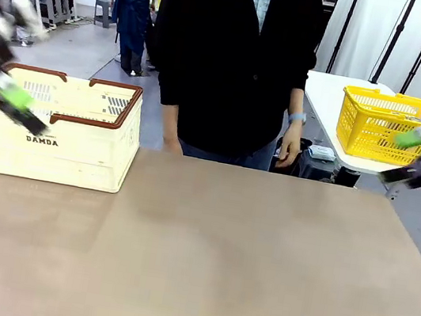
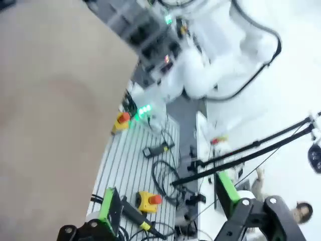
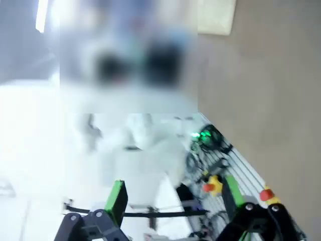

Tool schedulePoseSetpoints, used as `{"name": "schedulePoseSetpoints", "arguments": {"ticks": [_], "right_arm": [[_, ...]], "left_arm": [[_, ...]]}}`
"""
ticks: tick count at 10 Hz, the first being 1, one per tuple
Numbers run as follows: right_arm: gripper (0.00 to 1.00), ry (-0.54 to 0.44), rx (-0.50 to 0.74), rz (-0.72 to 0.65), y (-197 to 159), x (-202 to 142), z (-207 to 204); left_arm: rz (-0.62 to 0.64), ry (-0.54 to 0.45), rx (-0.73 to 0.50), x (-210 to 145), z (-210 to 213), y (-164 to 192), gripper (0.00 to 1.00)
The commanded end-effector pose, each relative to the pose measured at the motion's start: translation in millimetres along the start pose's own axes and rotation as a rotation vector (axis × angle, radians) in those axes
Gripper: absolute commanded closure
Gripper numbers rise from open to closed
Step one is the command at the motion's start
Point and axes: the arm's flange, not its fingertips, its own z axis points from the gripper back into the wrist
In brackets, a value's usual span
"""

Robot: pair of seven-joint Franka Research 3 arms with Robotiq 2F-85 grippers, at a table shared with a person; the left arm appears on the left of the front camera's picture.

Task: Place the drinks into the Shopping basket.
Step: Pick up one drink and place it into the Shopping basket.

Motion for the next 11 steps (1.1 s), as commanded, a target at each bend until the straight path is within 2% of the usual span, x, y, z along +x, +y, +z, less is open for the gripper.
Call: {"name": "schedulePoseSetpoints", "arguments": {"ticks": [1, 3, 6, 8, 9, 11], "right_arm": [[0.0, -0.231, 0.065, -0.132, -18, -8, 63], [0.0, -0.403, 0.125, -0.193, -40, -40, 126], [0.0, -0.544, 0.209, -0.325, -85, -58, 178], [0.0, -0.577, 0.193, -0.344, -93, -58, 179], [0.0, -0.556, 0.171, -0.327, -99, -72, 177], [0.0, -0.556, 0.171, -0.327, -99, -72, 177]], "left_arm": [[0.021, -0.204, 0.065, -41, 67, 5, 0.0], [0.129, -0.371, -0.042, -77, 139, 35, 0.0], [0.205, -0.567, -0.118, -116, 185, 67, 0.0], [0.263, -0.623, -0.091, -107, 186, 73, 0.0], [0.241, -0.572, -0.094, -126, 183, 76, 0.0], [0.241, -0.572, -0.094, -126, 183, 76, 0.0]]}}
